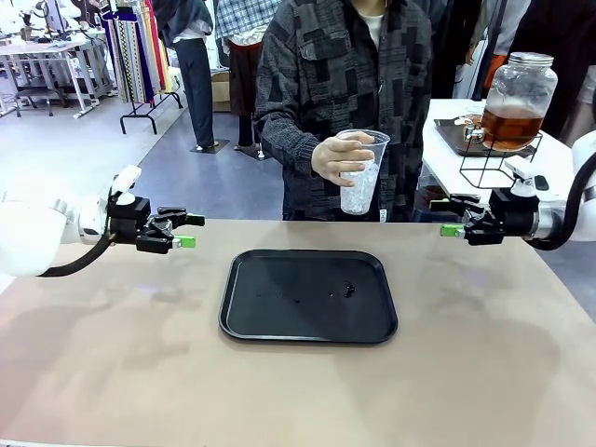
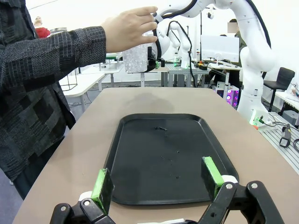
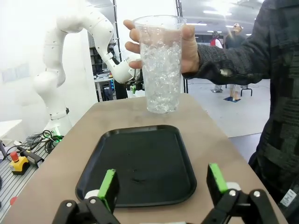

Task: Pour the drink into the iced cup.
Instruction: Open the gripper to release the iced cup you were holding.

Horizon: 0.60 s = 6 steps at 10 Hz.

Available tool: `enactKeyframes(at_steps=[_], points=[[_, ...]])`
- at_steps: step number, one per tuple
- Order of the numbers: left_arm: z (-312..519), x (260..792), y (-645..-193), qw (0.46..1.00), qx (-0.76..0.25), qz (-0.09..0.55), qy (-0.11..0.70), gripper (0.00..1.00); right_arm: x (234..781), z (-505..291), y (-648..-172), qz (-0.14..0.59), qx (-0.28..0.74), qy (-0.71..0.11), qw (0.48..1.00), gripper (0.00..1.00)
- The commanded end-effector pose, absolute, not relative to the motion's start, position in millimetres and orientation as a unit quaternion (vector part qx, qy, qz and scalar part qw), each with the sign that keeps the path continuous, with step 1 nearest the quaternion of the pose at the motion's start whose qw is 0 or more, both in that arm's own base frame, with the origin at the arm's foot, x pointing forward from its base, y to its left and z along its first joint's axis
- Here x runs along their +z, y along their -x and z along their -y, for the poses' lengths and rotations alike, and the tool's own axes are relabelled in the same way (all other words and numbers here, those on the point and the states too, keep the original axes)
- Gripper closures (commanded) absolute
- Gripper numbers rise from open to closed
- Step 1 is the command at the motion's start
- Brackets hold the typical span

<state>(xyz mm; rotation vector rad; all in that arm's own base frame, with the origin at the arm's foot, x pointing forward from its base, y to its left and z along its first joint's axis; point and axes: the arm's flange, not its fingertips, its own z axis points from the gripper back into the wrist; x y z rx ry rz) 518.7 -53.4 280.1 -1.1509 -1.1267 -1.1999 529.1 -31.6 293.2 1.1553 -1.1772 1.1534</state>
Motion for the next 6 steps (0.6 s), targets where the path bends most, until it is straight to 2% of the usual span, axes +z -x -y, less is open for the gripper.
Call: enactKeyframes(at_steps=[1,6], points=[[53.6,282.1,-517.8,0.537,-0.505,0.474,0.482,0.00,294.2,32.3,-529.0,0.494,0.484,-0.485,0.535,0.00],[53.6,282.1,-517.8,0.537,-0.505,0.474,0.482,0.00,294.2,32.3,-529.0,0.494,0.484,-0.485,0.535,0.00]])
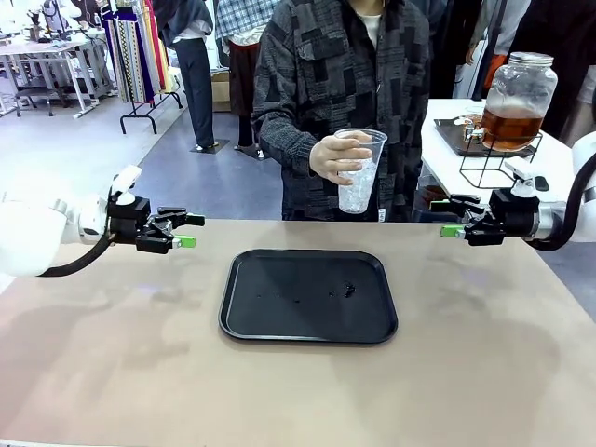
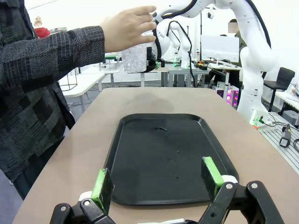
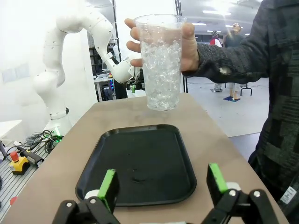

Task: Pour the drink into the iced cup.
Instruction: Open the gripper to release the iced cup you were holding.

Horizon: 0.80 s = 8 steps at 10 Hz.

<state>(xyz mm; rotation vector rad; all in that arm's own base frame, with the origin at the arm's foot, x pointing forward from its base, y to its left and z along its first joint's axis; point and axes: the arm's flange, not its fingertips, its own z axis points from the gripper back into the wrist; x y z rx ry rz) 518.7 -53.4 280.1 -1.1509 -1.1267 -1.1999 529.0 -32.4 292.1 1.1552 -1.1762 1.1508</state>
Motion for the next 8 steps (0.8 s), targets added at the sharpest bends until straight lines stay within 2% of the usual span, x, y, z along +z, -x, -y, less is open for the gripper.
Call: enactKeyframes(at_steps=[1,8], points=[[53.6,282.1,-517.8,0.537,-0.505,0.474,0.482,0.00,294.2,32.3,-529.0,0.494,0.484,-0.485,0.535,0.00],[53.6,282.1,-517.8,0.537,-0.505,0.474,0.482,0.00,294.2,32.3,-529.0,0.494,0.484,-0.485,0.535,0.00]])
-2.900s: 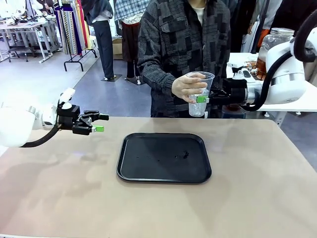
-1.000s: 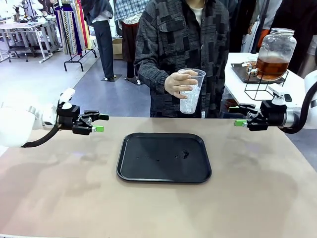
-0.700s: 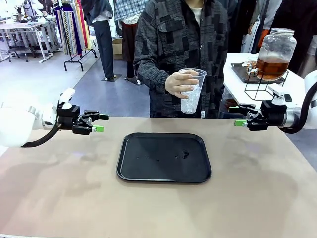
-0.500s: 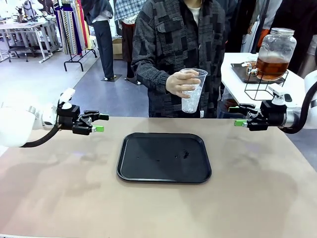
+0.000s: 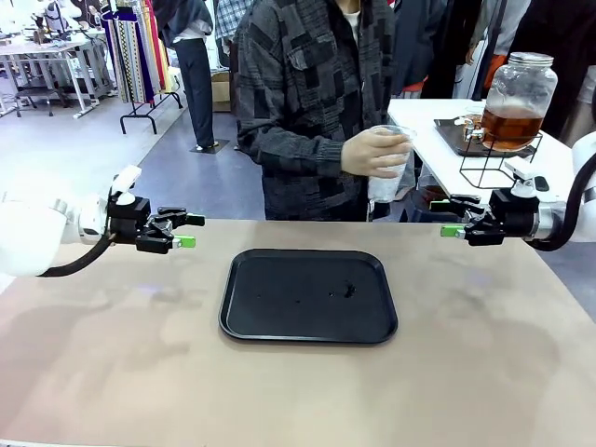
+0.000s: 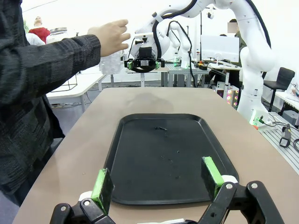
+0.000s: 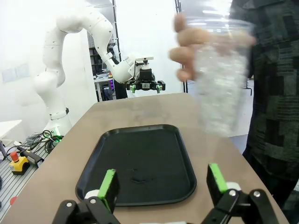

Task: Pour the drink into the iced cup.
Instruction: Open the gripper to release the iced cup you were holding.

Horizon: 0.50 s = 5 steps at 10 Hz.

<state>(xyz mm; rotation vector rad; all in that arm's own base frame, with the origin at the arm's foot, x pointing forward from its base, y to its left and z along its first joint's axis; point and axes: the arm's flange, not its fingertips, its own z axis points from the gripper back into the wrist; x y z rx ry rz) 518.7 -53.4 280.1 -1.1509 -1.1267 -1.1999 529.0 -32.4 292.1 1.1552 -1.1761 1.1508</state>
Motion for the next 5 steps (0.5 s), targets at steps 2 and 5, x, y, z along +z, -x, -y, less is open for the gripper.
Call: enactKeyframes(at_steps=[2,5], points=[[53.6,282.1,-517.8,0.537,-0.505,0.474,0.482,0.00,294.2,32.3,-529.0,0.494,0.484,-0.485,0.535,0.00],[53.6,282.1,-517.8,0.537,-0.505,0.474,0.482,0.00,294.2,32.3,-529.0,0.494,0.484,-0.485,0.535,0.00]])
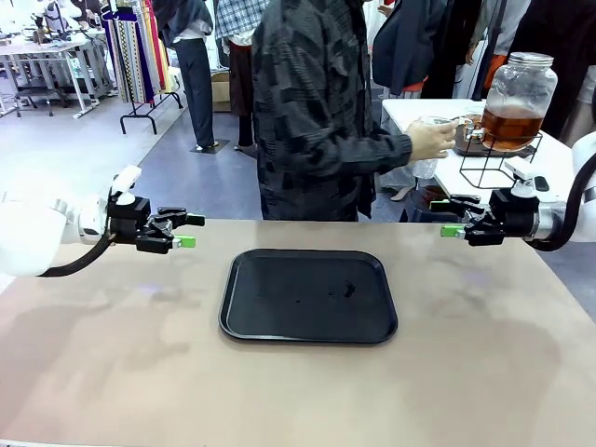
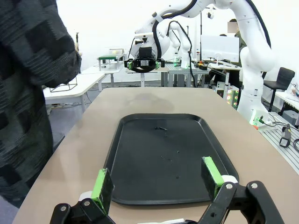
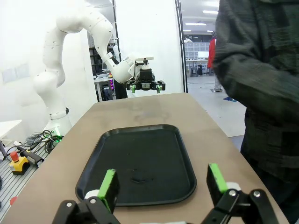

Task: Pour the drink into the iced cup.
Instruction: Open the gripper to release the iced cup you were holding.

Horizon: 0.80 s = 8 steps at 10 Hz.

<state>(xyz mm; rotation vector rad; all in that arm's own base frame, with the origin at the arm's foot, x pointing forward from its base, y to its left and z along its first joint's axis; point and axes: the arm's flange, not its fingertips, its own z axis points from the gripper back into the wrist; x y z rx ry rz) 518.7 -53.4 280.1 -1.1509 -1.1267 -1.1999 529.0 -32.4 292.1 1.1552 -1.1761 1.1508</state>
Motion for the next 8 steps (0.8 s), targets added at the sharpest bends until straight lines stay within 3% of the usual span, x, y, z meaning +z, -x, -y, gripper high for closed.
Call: enactKeyframes(at_steps=[1,8], points=[[53.6,282.1,-517.8,0.537,-0.505,0.474,0.482,0.00,294.2,32.3,-529.0,0.494,0.484,-0.485,0.535,0.00],[53.6,282.1,-517.8,0.537,-0.505,0.474,0.482,0.00,294.2,32.3,-529.0,0.494,0.484,-0.485,0.535,0.00]])
